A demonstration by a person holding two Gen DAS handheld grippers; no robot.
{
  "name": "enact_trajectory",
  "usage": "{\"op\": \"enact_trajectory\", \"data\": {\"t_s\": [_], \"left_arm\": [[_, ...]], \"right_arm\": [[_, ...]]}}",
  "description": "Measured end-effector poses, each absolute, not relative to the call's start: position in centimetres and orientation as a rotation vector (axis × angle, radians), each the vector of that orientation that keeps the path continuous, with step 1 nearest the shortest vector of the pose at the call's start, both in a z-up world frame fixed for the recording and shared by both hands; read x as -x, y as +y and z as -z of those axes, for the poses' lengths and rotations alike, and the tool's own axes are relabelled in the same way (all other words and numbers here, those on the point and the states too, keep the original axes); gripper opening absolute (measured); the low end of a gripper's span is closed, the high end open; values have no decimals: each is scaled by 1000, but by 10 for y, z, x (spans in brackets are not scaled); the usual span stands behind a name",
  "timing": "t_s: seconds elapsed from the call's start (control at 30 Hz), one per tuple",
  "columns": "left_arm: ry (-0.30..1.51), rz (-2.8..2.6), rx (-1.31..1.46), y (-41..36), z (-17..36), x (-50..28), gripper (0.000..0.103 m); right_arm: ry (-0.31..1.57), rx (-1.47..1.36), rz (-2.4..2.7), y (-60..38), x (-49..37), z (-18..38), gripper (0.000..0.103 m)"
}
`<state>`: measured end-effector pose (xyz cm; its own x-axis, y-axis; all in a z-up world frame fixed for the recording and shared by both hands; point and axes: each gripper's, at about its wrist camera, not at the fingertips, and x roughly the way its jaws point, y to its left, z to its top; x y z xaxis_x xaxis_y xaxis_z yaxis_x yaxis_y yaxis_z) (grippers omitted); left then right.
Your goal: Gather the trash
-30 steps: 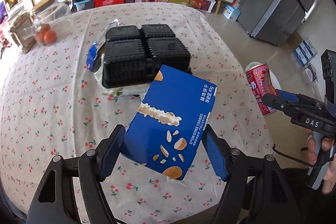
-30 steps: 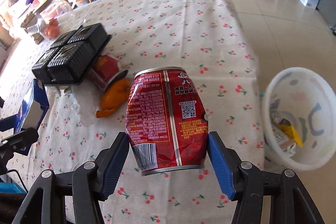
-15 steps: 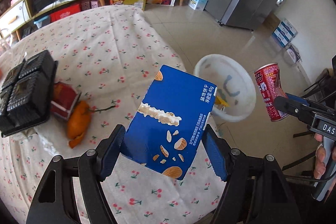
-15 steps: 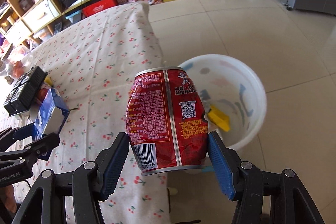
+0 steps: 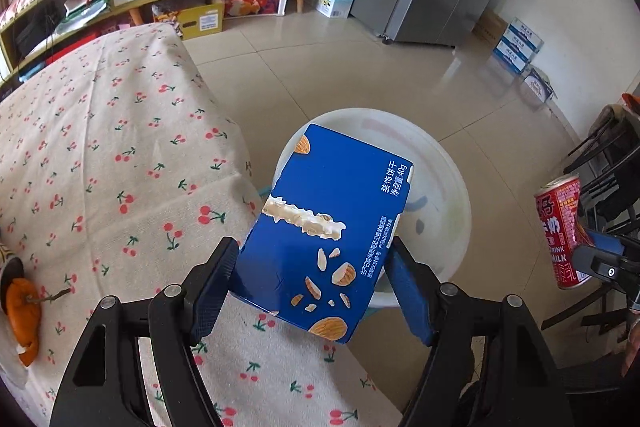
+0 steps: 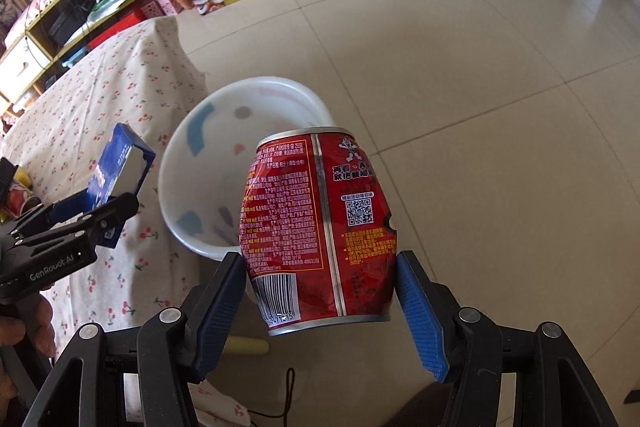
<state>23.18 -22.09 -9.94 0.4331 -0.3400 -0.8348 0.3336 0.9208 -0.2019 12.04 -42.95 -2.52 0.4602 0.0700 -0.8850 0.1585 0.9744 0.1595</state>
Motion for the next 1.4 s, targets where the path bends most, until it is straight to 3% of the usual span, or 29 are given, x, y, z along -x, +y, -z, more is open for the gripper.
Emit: {"op": "enact_trajectory", "data": {"t_s": [0.13, 0.2, 0.37, 1.4], "left_arm": [[989, 417, 11, -227, 104, -240, 79], [994, 396, 35, -225, 106, -243, 97], [985, 388, 27, -216, 96, -239, 103], [1032, 215, -35, -69, 48, -170, 103]], "right_arm": [[1100, -244, 78, -443, -118, 27, 66], [1102, -251, 82, -446, -118, 27, 66], [1100, -256, 81, -442, -123, 26, 66], [1178, -207, 63, -350, -201, 63, 66]]}}
